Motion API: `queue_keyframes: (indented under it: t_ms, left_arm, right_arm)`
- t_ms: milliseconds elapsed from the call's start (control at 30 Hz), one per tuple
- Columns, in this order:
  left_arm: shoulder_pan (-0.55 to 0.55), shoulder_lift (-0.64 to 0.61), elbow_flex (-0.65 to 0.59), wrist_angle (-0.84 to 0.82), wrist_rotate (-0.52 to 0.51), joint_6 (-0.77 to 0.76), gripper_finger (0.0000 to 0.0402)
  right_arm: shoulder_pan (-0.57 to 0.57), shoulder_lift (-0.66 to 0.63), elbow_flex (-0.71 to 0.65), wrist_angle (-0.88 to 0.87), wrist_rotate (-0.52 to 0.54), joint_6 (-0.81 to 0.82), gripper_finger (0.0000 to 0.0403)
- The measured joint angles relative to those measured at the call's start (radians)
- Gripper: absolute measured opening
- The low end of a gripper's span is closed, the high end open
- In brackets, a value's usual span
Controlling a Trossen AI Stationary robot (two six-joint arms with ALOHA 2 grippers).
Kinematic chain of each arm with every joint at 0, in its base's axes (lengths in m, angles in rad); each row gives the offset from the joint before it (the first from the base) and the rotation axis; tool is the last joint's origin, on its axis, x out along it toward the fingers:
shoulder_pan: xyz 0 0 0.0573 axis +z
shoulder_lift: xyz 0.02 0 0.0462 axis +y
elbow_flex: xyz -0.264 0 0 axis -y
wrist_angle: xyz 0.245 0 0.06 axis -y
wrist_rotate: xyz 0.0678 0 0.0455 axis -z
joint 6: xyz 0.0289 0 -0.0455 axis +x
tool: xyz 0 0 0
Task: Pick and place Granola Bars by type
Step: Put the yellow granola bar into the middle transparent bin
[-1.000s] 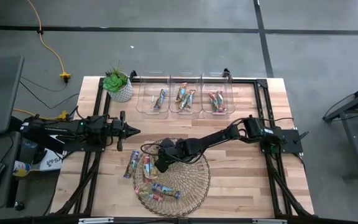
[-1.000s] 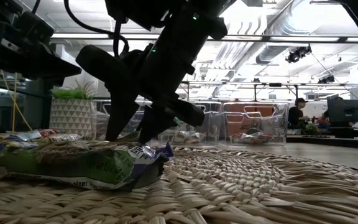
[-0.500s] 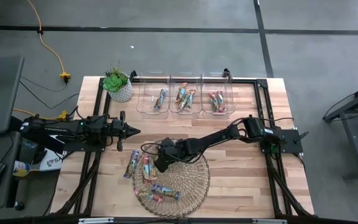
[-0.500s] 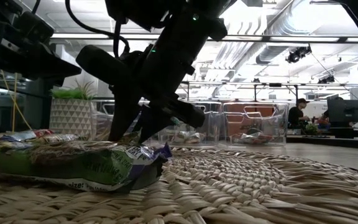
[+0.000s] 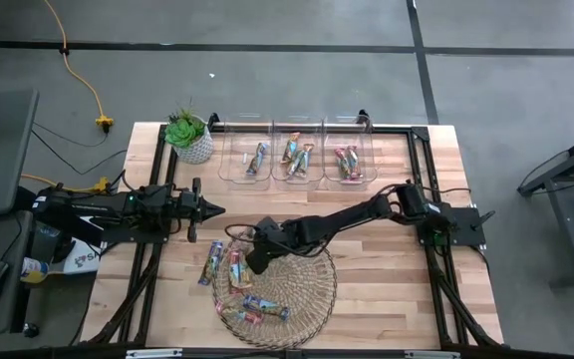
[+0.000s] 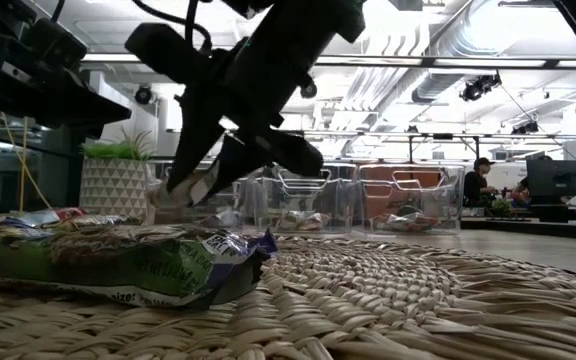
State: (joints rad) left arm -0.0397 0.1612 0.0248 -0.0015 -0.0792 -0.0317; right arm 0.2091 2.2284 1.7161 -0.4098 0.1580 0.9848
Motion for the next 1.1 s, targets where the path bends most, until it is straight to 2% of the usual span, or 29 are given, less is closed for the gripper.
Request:
queue_keyframes:
  t_ms: [600,1100]
  left_arm:
    - [0.000,0.000,0.000,0.000,0.000,0.000,0.0001]
    - [0.000,0.000,0.000,0.000,0.000,0.000,0.0001]
  right_arm:
    - [-0.001,-0.225,0.002,-0.020,-0.014,-0.095,0.0087]
    - [-0.006,-0.437,0.003,-0.014,0.211,-0.239,0.0072]
